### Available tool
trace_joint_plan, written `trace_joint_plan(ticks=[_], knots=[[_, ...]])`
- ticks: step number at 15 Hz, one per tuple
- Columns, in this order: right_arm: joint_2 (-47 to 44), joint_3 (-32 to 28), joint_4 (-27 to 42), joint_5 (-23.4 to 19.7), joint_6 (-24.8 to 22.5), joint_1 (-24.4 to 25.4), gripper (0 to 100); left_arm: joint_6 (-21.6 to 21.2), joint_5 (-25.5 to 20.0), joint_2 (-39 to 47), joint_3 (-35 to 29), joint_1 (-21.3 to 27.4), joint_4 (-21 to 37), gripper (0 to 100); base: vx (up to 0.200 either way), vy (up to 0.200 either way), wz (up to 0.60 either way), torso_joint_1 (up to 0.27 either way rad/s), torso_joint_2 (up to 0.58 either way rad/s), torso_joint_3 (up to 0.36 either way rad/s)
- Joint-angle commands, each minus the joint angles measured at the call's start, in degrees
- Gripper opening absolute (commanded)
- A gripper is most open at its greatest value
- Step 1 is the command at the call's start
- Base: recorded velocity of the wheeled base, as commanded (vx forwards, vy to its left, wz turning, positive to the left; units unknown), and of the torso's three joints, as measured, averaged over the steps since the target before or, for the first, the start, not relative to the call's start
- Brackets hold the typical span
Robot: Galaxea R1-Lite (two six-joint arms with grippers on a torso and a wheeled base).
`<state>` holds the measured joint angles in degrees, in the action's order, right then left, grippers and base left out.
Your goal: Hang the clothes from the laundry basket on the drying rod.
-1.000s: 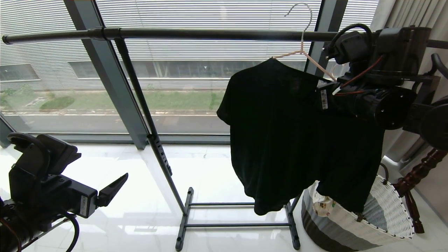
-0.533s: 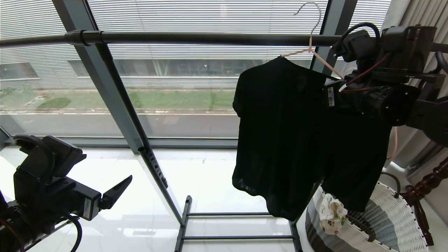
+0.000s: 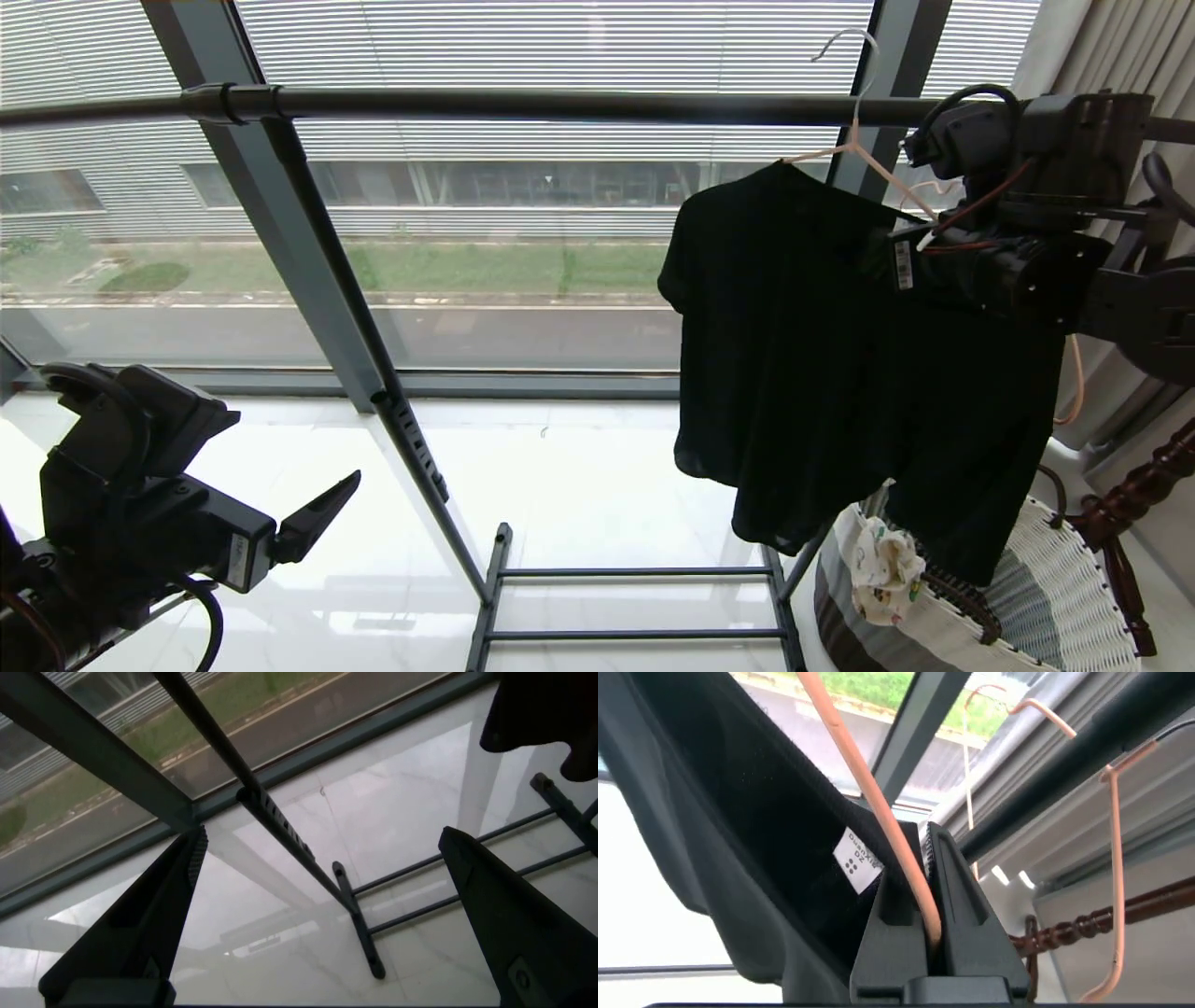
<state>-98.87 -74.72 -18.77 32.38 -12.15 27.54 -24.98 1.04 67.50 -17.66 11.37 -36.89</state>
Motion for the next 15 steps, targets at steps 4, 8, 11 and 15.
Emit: trace_joint_plan(ticks=[4,8,11,15], knots=[[-2.1,0.4,0.0,0.1,0.0,-0.4,0,0.0,0.1,0.0,0.1,0.0,0.0,100,0.000,0.000,0.00,0.000,0.00,0.000],[-3.5,0.4,0.0,0.1,-0.1,-0.1,0,-0.1,0.1,0.0,0.1,0.3,0.0,100,0.000,0.000,0.00,0.000,0.00,0.000],[-3.6,0.4,0.0,0.1,-0.1,0.1,0,-0.1,0.1,0.0,0.1,0.3,0.0,100,0.000,0.000,0.00,0.000,0.00,0.000],[-3.4,0.8,0.0,0.1,0.0,1.7,100,-0.1,0.1,-0.1,0.9,0.3,0.0,100,0.000,0.000,0.00,0.000,0.00,0.000]])
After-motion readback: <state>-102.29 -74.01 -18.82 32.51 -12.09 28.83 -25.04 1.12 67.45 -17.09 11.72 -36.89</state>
